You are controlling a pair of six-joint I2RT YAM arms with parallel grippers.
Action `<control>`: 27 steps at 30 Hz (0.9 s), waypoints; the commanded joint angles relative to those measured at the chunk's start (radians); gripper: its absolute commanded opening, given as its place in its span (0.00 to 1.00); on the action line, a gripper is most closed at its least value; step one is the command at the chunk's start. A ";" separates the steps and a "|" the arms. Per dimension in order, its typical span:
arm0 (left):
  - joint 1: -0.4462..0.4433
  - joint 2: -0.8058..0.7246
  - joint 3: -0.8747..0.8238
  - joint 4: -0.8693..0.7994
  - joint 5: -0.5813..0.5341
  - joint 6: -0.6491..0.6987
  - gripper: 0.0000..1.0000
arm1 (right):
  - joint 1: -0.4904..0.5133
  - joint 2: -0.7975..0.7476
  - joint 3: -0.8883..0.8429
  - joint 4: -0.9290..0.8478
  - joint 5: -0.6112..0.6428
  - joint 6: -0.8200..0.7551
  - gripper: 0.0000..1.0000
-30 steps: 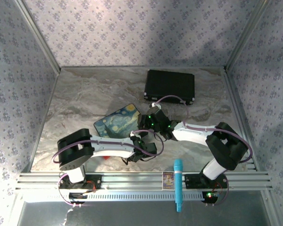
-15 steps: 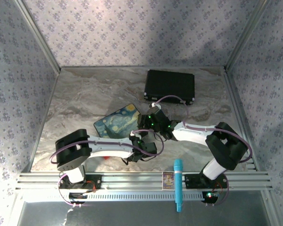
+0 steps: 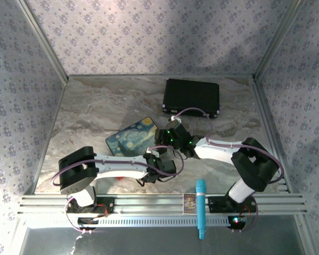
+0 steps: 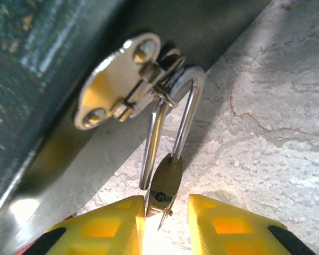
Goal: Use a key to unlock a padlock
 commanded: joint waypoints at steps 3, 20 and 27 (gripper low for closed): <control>-0.028 -0.016 -0.018 0.001 0.044 -0.039 0.25 | 0.004 0.062 -0.060 -0.190 -0.015 -0.008 0.62; -0.035 -0.406 -0.006 0.037 -0.132 0.068 1.00 | -0.002 -0.194 -0.068 -0.314 0.093 -0.078 0.94; 0.098 -0.646 -0.103 0.040 -0.101 0.156 1.00 | -0.006 -0.384 -0.098 -0.405 0.086 -0.100 0.98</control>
